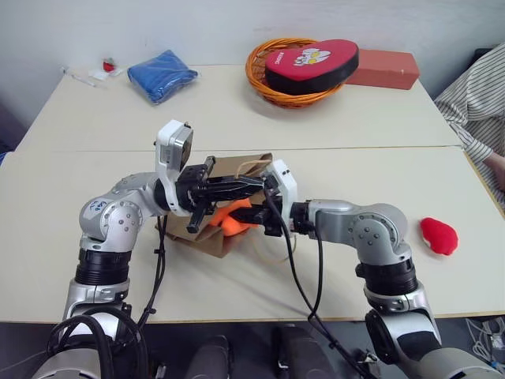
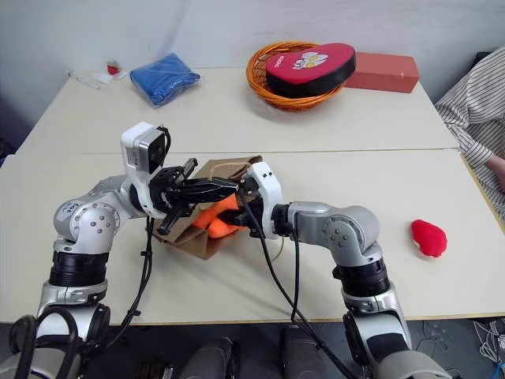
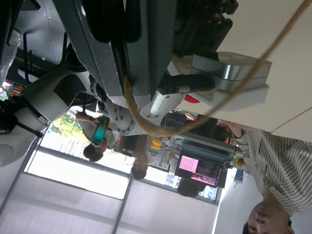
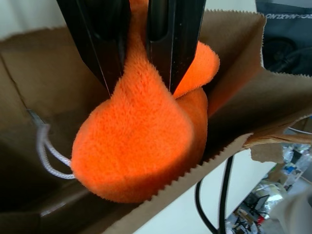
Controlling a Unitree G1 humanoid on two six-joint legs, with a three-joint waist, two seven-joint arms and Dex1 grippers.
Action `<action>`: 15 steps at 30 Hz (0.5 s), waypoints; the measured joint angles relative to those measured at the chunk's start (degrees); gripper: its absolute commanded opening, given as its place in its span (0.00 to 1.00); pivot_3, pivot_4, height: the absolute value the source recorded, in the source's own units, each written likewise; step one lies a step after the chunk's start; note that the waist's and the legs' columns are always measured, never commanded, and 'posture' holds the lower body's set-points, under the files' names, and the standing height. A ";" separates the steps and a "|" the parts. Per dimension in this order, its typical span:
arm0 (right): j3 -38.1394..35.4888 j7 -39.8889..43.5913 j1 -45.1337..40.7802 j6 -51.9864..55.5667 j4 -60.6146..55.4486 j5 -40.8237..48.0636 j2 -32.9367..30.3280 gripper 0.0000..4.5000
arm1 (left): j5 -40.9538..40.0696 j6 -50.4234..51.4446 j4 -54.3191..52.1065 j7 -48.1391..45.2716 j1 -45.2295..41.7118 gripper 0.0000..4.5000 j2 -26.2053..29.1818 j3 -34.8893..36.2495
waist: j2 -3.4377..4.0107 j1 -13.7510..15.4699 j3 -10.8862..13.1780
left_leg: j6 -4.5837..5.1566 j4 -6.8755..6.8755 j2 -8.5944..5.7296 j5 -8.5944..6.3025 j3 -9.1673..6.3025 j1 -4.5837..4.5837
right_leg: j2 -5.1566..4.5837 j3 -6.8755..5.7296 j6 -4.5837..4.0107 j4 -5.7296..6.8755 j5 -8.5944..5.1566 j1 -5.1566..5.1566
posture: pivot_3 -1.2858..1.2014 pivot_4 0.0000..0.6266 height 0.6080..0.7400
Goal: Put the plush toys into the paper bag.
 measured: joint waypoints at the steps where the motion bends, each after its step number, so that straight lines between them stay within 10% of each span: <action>1: 0.07 -0.06 -0.24 0.36 1.04 -0.35 0.51 0.00 | 0.00 -0.08 0.00 0.11 0.00 0.00 -0.22 0.00 | 0.00 0.04 0.00 | 0.00 0.00 0.00 0.00 0.00 0.00 | 0.00 0.00 0.00 0.00 0.00 0.01 | 0.52 0.24 1.00; 15: 3.53 -0.30 -0.32 -4.93 8.50 -11.12 4.17 0.08 | -0.01 -0.45 -0.07 2.19 0.03 0.00 -1.37 0.56 | 0.00 -0.13 0.00 | 0.00 -0.01 0.00 0.00 0.01 0.00 | 0.01 -0.01 0.00 0.02 0.00 -0.04 | 0.52 0.24 1.00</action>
